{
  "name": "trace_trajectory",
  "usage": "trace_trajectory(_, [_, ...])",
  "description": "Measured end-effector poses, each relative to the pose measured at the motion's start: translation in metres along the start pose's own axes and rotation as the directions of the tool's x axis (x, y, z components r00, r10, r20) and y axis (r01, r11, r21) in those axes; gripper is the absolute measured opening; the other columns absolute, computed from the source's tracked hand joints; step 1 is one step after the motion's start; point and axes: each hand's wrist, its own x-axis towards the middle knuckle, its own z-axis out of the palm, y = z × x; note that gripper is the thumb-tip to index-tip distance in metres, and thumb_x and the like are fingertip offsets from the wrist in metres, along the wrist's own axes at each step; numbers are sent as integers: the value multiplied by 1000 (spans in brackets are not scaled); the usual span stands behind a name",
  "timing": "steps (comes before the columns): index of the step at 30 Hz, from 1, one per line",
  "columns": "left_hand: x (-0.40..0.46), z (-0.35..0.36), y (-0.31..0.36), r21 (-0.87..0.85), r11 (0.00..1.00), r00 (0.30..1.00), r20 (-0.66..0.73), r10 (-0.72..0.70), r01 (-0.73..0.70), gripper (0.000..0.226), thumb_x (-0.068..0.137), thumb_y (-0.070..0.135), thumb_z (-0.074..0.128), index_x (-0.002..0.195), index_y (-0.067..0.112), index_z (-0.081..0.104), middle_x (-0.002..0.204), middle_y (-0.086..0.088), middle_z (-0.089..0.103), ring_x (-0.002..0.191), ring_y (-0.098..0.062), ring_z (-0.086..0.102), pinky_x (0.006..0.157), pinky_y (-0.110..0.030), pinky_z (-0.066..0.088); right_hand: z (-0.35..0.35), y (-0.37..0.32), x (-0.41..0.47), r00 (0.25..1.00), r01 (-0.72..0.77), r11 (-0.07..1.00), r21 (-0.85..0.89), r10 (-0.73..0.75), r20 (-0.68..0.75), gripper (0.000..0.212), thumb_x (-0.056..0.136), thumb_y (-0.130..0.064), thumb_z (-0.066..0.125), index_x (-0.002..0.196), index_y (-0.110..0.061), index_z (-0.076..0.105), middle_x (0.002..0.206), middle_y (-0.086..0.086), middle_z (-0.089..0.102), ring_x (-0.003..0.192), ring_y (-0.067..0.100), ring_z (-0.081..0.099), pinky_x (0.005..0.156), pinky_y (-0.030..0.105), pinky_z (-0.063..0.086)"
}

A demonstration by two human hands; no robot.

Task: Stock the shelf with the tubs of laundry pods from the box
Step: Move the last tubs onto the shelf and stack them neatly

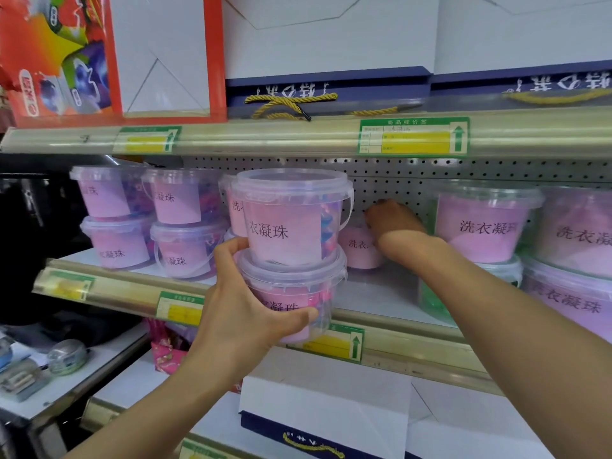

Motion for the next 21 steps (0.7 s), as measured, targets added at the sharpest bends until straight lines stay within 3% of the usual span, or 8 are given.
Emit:
trace_trajectory(9, [1,1,0,19,1000,1000,-7,4,-3,95,50,29,90,114,40,21,100,29,46,87,8,52,60,-6,41,5,-8,3,998,37,984,173,-28,-54,27,88,6,40,107,1,60,115,21,57,105,34,57,78,32,43])
trace_trajectory(16, [4,12,6,22,1000,1000,11,20,-20,93,49,31,90,114,36,25,102,24,50,91,-5,57,67,-10,45,-12,1,-24,993,69,954,291,-39,-108,39,83,6,52,121,-5,55,122,19,57,112,35,54,86,33,44])
trace_trajectory(19, [12,26,11,9,999,999,26,33,-33,92,51,30,90,114,35,24,99,26,46,93,-5,52,65,-4,40,-18,11,-50,982,105,890,443,-24,-186,36,81,6,47,110,-8,63,107,13,66,100,30,60,82,30,48])
trace_trajectory(21, [20,38,13,-3,1000,999,41,23,-23,91,51,30,90,114,33,24,106,16,51,99,-11,53,73,-14,43,-20,18,-65,986,81,811,580,19,-163,37,79,8,44,98,-13,69,93,8,71,89,26,66,84,35,53])
